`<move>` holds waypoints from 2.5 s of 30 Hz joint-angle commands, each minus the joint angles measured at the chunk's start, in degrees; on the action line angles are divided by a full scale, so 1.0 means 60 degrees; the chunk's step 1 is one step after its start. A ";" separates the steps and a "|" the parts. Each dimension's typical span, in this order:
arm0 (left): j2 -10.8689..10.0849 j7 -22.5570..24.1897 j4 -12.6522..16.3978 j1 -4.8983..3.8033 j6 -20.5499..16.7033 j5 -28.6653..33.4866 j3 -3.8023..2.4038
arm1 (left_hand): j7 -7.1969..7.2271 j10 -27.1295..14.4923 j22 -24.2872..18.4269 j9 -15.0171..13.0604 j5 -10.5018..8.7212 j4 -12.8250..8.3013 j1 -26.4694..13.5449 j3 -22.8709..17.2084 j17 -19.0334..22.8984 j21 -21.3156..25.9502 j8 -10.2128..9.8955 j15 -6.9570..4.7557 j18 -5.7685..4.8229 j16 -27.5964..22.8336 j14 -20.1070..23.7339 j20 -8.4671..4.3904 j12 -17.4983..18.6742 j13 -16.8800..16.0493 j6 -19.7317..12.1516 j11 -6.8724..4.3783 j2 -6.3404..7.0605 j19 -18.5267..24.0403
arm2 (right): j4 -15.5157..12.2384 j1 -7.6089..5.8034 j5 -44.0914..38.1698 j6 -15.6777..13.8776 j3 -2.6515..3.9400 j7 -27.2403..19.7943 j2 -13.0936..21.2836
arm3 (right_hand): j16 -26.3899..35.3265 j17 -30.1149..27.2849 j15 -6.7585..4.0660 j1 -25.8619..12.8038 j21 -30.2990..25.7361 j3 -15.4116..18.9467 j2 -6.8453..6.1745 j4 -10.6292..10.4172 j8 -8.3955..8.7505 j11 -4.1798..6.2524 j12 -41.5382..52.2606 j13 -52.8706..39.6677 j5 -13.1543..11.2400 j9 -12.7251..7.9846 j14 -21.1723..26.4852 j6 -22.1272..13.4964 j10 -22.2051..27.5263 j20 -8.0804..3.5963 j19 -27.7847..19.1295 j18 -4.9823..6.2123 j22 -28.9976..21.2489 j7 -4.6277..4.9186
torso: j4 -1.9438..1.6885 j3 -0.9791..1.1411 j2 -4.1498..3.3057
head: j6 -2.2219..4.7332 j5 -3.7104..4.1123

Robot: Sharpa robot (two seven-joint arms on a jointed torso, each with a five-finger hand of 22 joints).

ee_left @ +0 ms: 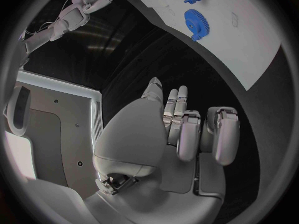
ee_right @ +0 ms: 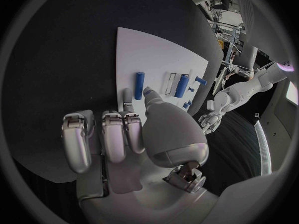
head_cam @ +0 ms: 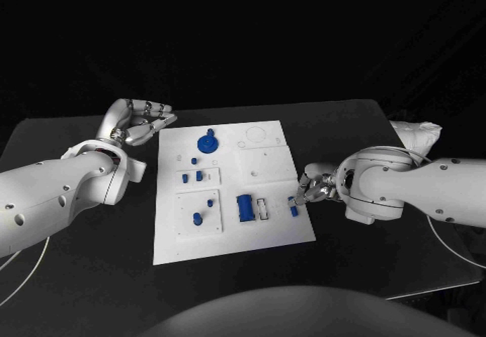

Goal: Assemble the parts on the task board

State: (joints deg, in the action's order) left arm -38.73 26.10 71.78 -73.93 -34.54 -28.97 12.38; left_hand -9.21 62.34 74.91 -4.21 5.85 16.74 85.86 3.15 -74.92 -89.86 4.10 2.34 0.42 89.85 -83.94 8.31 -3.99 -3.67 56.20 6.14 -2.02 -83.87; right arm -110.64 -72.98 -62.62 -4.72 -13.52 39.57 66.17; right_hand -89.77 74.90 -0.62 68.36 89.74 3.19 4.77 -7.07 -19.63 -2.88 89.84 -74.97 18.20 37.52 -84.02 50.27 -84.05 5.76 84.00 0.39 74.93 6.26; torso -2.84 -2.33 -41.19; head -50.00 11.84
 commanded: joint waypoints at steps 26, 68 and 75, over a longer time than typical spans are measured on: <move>-0.0003 0.0064 0.0014 -0.0006 0.0139 -0.0035 -0.0009 | 0.0011 0.0047 0.2515 0.0012 0.0038 -0.0001 -0.0015 0.0074 -0.2513 -0.0023 -0.0047 -0.0021 -0.0070 0.0025 -0.1009 -0.0024 0.0007 0.0003 0.0049 0.0001 -0.0104 -0.1021 | 0.0005 0.0347 -0.0686 0.0411 -0.0002 0.0963 -0.0440 | -0.0039 0.2516 -0.0036 0.0460 0.0043 -0.0834 -0.0119 0.0708 0.0208 0.0084 0.0026 -0.2506 0.0555 0.0078 -0.0996 -0.0066 -0.0992 -0.0052 0.0999 -0.0064 0.2511 0.0002 | 0.0003 0.0002 -0.0004 | 0.0000 0.0010; -0.0022 0.0049 0.0031 -0.0006 0.0174 -0.0035 -0.0009 | 0.0009 0.0051 0.2515 0.0013 0.0038 0.0003 -0.0005 0.0118 -0.2513 -0.0023 -0.0047 -0.0020 -0.0070 0.0025 -0.1009 -0.0024 0.0008 0.0003 0.0050 0.0003 -0.0122 -0.1021 | -0.0018 0.0331 0.0076 -0.0444 -0.0001 0.0374 -0.0255 | -0.0039 0.2516 0.0005 -0.0095 0.0043 -0.3618 -0.0677 0.1476 0.2378 0.0041 0.0026 -0.2506 0.0689 -0.2564 -0.0996 0.1557 -0.0992 -0.0018 0.0999 -0.0064 0.2511 0.0047 | 0.0007 -0.0001 -0.0004 | 0.0000 -0.0147; 0.0002 0.0047 0.0013 -0.0006 0.0183 -0.0035 -0.0009 | 0.0009 0.0051 0.2515 0.0013 0.0038 0.0003 -0.0005 0.0118 -0.2513 -0.0023 -0.0047 -0.0020 -0.0070 0.0025 -0.1009 -0.0024 0.0008 0.0003 0.0050 0.0003 -0.0122 -0.1021 | -0.0110 0.0132 0.0844 -0.0937 -0.0001 0.0099 0.0017 | -0.0039 0.2516 0.0010 -0.0165 0.0043 -0.3623 -0.0791 0.1514 0.2517 0.0035 0.0026 -0.2506 0.0547 -0.2732 -0.0996 0.1542 -0.0992 -0.0012 0.0999 -0.0064 0.2511 0.0052 | 0.0007 0.0003 0.0003 | 0.0000 -0.0130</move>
State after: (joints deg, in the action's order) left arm -38.87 26.07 71.79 -73.93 -34.21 -28.99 12.37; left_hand -9.21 62.35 74.91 -4.22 5.85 16.73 85.85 3.62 -74.90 -89.86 4.10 2.34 0.43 89.85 -83.95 8.31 -3.99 -3.67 56.20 6.14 -2.02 -83.87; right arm -111.55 -72.30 -61.19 -8.16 -13.26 38.91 66.15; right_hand -89.76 74.91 -0.33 67.25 89.74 -18.39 0.56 1.97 -4.78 -3.03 89.84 -74.97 21.70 26.31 -83.93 59.81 -84.01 5.93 84.01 0.39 74.95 6.34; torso -2.81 -2.30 -41.24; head -50.00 11.02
